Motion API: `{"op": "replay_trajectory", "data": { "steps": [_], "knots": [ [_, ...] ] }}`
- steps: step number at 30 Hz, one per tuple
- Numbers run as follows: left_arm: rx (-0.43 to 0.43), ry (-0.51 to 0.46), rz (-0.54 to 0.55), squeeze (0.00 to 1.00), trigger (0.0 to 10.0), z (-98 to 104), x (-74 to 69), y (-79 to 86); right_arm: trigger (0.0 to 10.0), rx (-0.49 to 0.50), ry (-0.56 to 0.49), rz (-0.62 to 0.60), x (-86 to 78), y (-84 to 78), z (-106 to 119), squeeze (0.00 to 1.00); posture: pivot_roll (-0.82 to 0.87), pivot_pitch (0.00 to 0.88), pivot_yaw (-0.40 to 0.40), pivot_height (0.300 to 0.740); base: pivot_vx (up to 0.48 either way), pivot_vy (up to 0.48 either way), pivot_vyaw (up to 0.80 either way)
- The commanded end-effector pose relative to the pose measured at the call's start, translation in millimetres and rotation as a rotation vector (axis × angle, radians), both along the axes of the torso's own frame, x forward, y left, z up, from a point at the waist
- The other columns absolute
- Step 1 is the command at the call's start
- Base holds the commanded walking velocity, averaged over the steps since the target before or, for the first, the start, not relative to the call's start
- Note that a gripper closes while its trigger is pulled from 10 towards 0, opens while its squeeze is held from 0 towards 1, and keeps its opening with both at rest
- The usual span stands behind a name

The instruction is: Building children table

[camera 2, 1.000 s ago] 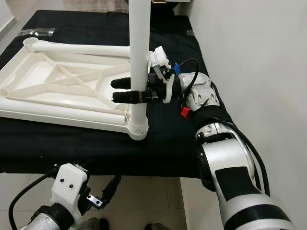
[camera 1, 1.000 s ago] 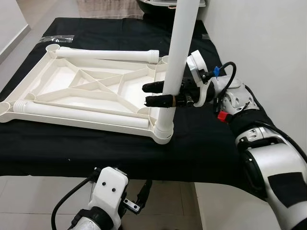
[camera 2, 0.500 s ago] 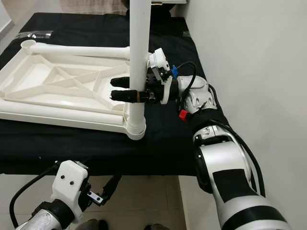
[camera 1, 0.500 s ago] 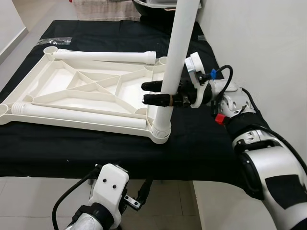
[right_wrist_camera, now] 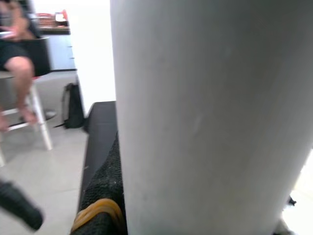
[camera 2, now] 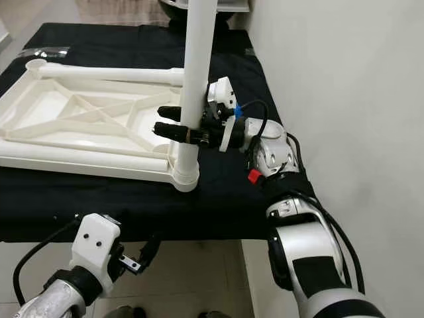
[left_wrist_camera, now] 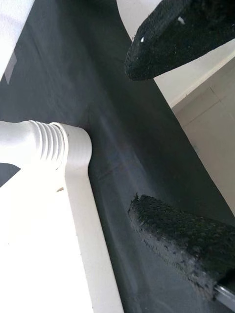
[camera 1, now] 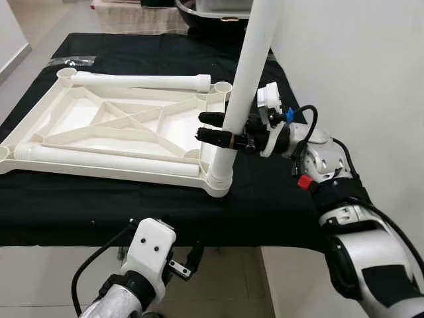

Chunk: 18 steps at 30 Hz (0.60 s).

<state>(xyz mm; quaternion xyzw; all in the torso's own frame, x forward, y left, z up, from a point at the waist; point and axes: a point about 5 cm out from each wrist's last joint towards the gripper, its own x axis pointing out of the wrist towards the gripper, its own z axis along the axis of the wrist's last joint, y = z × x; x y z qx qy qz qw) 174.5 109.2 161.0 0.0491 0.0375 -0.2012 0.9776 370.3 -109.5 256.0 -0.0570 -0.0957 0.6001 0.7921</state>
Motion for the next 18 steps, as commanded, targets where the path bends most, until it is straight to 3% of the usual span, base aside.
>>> {"op": "replay_trajectory", "data": {
  "steps": [1,3,8,9,10,12,15,18],
  "knots": [
    [-0.008,0.017,0.002,0.0,10.0,-4,0.1,-0.5,10.0,-0.061,0.105,-0.127,4.2,-4.2,-32,0.0,0.13,0.212,-0.078,0.74,0.0,0.0,0.0],
    [-0.003,0.014,0.003,0.0,10.0,-4,1.2,-0.3,10.0,-0.04,0.131,-0.214,7.7,-2.9,-33,0.0,0.13,0.21,-0.079,0.74,0.0,0.0,0.0],
    [-0.002,0.012,0.003,0.0,10.0,-4,1.6,-0.6,10.0,-0.029,0.141,-0.259,8.7,-3.1,-32,0.0,0.13,0.209,-0.08,0.74,0.0,0.0,0.0],
    [-0.002,0.007,0.006,0.0,10.0,-4,3.3,0.6,10.0,0.017,0.14,-0.362,11.3,-3.6,-30,0.0,0.13,0.206,-0.08,0.74,0.0,0.0,0.0],
    [-0.002,0.007,0.006,0.0,10.0,-4,3.3,0.6,10.0,0.017,0.14,-0.362,11.3,-3.6,-30,0.0,0.13,0.206,-0.08,0.74,0.0,0.0,0.0],
    [0.004,-0.008,0.016,0.0,10.0,-2,7.9,4.2,10.0,0.05,0.15,-0.578,14.7,-5.1,-33,0.0,0.13,0.201,-0.078,0.74,0.0,0.0,0.0],
    [0.006,-0.013,0.019,0.0,10.0,-2,9.2,4.8,10.0,0.039,0.179,-0.648,16.0,-5.2,-38,0.0,0.12,0.199,-0.077,0.74,0.0,0.0,0.0],
    [0.008,-0.023,0.023,0.0,10.0,-1,11.1,4.4,10.0,0.07,0.182,-0.842,20.9,-11.3,-39,0.0,0.13,0.188,-0.076,0.74,0.0,0.0,0.0]
  ]
}}
